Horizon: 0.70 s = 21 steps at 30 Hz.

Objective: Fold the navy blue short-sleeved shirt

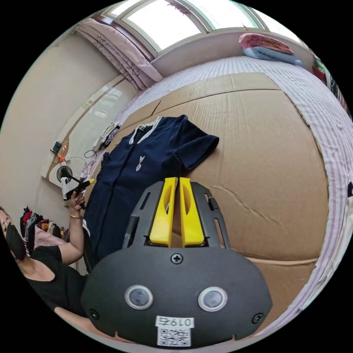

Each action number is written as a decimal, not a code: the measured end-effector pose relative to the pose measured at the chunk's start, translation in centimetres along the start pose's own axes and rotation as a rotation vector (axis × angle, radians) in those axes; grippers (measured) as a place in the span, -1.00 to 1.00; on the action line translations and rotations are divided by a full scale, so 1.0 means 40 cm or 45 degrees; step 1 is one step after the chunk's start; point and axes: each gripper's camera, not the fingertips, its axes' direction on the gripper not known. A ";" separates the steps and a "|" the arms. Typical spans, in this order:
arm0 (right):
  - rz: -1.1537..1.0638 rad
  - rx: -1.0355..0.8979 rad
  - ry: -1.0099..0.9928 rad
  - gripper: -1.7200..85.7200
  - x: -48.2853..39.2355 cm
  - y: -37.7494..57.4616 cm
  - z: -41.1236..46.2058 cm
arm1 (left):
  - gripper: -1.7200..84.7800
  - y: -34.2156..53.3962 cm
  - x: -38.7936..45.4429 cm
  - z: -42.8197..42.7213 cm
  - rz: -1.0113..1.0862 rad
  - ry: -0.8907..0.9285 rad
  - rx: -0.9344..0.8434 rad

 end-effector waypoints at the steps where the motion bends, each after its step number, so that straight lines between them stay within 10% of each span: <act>1: -0.044 -0.023 0.080 -0.96 -0.024 -0.002 0.014 | -0.94 -0.002 -0.001 0.000 0.002 -0.010 0.001; 21: -0.067 -0.103 0.225 -0.95 -0.100 0.023 0.128 | -0.92 -0.212 -0.141 0.117 -0.166 0.151 -0.263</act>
